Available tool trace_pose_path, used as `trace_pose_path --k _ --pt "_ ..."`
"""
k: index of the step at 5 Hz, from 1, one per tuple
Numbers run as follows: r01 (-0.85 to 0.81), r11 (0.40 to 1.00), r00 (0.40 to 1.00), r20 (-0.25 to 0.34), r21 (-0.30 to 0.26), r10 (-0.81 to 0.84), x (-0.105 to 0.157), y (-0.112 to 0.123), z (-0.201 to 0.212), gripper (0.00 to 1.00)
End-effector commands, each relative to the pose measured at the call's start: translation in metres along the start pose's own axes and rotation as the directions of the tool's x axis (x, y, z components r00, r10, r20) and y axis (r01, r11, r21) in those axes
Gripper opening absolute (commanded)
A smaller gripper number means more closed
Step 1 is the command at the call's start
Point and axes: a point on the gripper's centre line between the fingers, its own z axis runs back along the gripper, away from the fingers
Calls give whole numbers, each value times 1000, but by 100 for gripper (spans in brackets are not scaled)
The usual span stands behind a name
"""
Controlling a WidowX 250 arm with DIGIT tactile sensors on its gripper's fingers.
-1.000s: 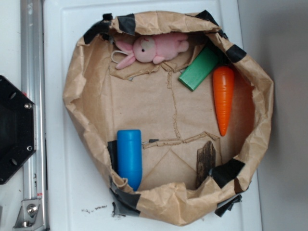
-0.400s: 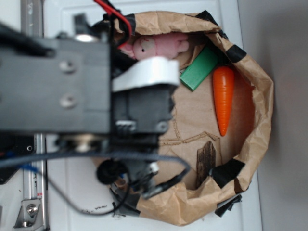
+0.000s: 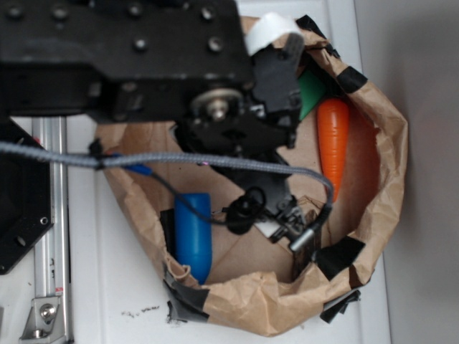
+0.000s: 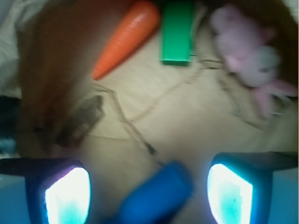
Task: Grab the wood chip.
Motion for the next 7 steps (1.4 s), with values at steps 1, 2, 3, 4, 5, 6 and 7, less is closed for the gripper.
trace_pose_path --k 1,2,3,4,5,6,7 --pt "-106 989 994 -45 -100 102 24 -30 -33 100" --pt "-130 988 986 -115 -88 120 28 -51 -63 100" --pt "-142 986 980 -152 -93 127 26 -61 -75 100" --pt "-130 987 977 -184 -96 110 16 -69 -78 100" --pt "-119 991 975 -194 -57 106 -7 -66 -82 100" --pt "-96 994 985 -137 43 101 -24 -58 -97 100" --pt "-69 992 991 -111 102 80 -33 -44 -111 100"
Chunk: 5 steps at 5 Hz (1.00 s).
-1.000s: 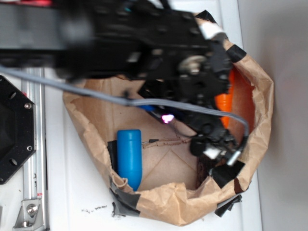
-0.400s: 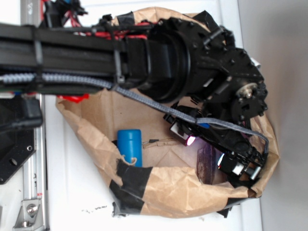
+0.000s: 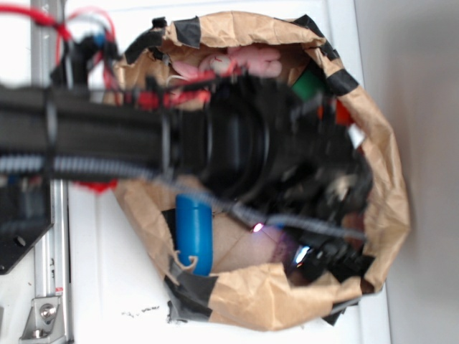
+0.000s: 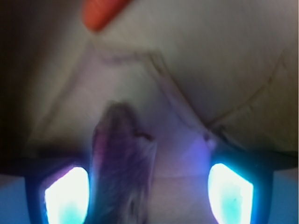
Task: Grab the wood chip.
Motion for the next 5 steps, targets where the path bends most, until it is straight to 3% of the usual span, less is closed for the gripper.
trace_pose_path --k 1,2,4,5 --pt "64 997 995 70 34 -67 -14 12 -3 100" --pt "104 993 989 97 47 -108 -7 8 -6 1" --pt "134 990 986 94 52 -139 0 8 -21 0" --pt "291 946 933 174 145 -314 8 9 8 0"
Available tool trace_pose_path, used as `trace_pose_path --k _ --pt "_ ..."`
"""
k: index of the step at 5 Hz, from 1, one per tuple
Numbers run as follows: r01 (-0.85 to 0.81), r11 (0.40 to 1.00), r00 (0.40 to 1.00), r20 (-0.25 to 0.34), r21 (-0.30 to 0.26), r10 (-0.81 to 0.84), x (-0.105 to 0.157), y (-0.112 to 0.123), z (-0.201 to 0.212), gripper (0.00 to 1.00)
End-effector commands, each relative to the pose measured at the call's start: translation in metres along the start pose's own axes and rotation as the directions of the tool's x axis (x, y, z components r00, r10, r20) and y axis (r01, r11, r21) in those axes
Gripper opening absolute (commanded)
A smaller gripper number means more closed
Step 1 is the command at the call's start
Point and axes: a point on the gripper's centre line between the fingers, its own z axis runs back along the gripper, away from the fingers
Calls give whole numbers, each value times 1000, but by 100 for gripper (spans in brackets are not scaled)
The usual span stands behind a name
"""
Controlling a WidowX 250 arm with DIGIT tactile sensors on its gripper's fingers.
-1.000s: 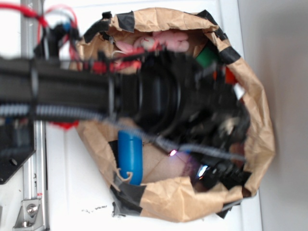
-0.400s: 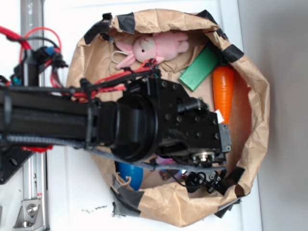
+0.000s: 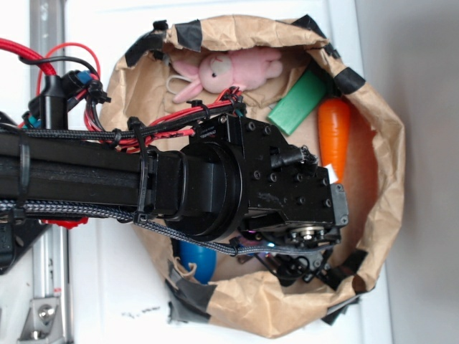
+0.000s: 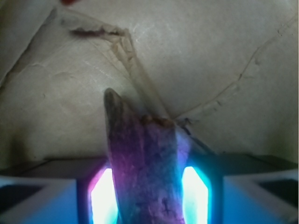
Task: Grab the wood chip.
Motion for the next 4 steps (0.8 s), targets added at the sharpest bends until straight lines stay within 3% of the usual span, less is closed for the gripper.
trace_pose_path --k 1,2,3,4 --pt "427 904 870 261 25 -419 21 18 73 0" --pt "472 881 825 330 45 -459 26 29 127 0" --pt "496 868 827 295 16 -478 23 42 177 0" --pt "489 872 837 274 11 -473 25 49 197 0"
